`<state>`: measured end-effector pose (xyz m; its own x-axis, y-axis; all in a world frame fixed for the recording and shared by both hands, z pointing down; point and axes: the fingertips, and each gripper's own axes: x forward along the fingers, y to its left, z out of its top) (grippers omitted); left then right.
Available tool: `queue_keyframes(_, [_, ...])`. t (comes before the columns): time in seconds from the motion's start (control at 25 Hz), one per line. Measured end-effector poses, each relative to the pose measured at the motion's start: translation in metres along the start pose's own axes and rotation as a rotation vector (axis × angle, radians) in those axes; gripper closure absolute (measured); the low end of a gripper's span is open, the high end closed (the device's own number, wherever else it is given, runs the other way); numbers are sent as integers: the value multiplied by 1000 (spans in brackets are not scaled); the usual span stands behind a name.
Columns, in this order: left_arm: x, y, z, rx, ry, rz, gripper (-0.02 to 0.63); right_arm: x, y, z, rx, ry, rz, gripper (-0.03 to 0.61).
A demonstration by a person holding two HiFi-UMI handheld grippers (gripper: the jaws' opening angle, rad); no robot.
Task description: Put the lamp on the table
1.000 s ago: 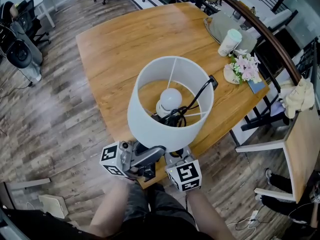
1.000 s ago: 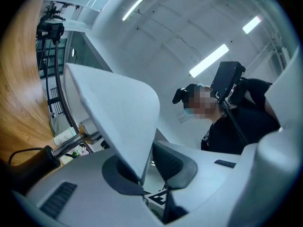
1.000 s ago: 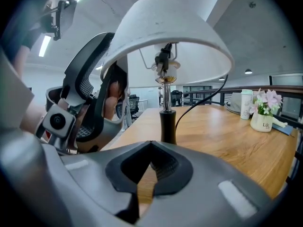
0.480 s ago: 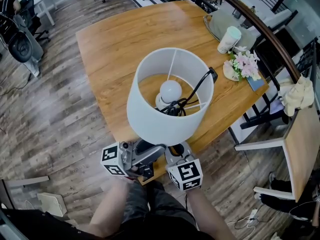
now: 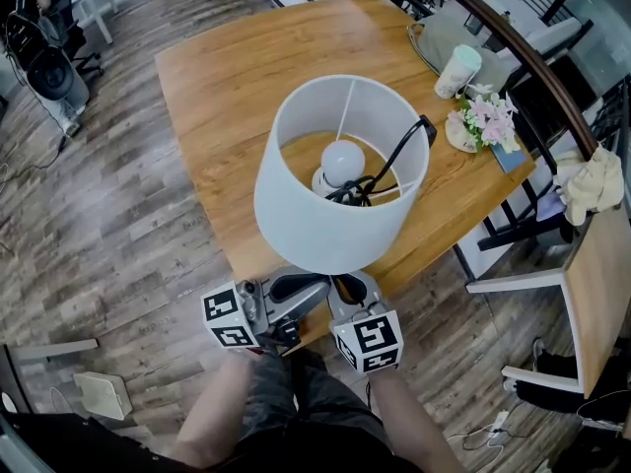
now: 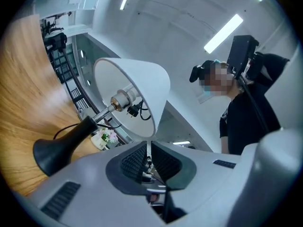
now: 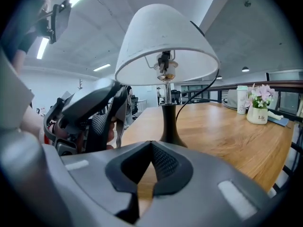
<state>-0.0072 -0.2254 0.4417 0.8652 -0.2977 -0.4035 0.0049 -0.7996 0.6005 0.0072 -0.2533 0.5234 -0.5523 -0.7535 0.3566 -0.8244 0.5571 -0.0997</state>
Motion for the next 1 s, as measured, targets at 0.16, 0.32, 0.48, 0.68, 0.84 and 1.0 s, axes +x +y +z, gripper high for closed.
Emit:
queue_keyframes(0.16, [-6,5,-8,34,27,74,615,-3,4,-2,-3,-5,5,572])
queue_keyframes(0.32, [-9,8,-13,69,54,141,616,-6,6,-1,-7,-15,8,571])
queue_keyframes(0.48, [-15,13,-17,124,81,239,617,-12,9,1,-9,-31,12,572])
queue_keyframes(0.68, [-22,17,-20,215,127,342,617,-20,15,7,-22,-52,21,572])
queue_keyframes(0.84, [-26,16,-20,293,153,417,617,-29,19,14,-38,-68,26,572])
queue_keyframes(1.0, [-30,13,-19,362,185,478,617,-38,20,19,-51,-85,24,572])
